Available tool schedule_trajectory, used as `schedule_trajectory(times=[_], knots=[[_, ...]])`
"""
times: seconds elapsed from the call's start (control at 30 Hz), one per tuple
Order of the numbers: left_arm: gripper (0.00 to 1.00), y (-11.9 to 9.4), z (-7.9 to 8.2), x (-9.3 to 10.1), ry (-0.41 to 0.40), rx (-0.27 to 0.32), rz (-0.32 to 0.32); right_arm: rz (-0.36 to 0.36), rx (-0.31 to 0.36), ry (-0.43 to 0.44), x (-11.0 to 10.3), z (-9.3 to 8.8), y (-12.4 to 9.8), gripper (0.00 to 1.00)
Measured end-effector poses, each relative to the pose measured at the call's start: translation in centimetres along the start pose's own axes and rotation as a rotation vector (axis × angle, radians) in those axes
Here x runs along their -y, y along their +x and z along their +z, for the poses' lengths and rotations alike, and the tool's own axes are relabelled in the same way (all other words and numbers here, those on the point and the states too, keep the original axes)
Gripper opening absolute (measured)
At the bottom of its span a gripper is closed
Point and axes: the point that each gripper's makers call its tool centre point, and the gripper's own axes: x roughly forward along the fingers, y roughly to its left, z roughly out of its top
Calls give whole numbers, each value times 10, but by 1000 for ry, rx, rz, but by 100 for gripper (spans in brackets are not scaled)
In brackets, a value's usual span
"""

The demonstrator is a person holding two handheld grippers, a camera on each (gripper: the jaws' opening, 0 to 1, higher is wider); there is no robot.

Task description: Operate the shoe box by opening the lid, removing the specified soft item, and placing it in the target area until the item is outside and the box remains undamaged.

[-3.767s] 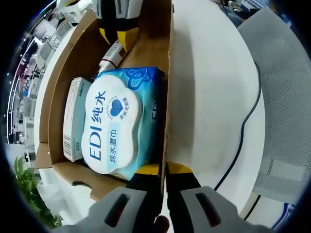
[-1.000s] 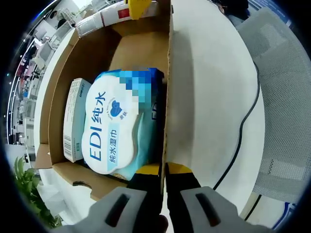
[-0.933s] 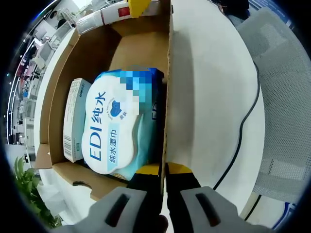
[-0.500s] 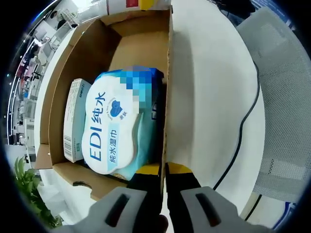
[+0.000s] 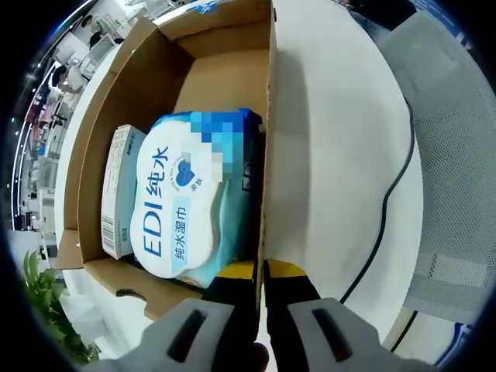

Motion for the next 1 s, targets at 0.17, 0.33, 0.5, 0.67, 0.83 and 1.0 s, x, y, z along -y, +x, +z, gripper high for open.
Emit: schedule_trajectory(times=[0.17, 0.33, 0.5, 0.67, 0.83, 1.0], knots=[[1, 0, 0, 0, -3, -1, 0, -1, 25, 36, 0, 0, -8, 17], [1, 0, 0, 0, -2, -1, 0, 3, 85, 63, -4, 5, -21, 17], [1, 0, 0, 1, -3, -2, 0, -3, 122, 72, -3, 5, -32, 17], [1, 0, 0, 1, -2, -1, 3, -5, 144, 68, -2, 6, -40, 17], [1, 0, 0, 1, -2, -1, 5, -15, 165, 70, 2, 6, -50, 17], [1, 1, 0, 1, -3, -2, 3, -29, 176, 62, 8, 5, -57, 17]])
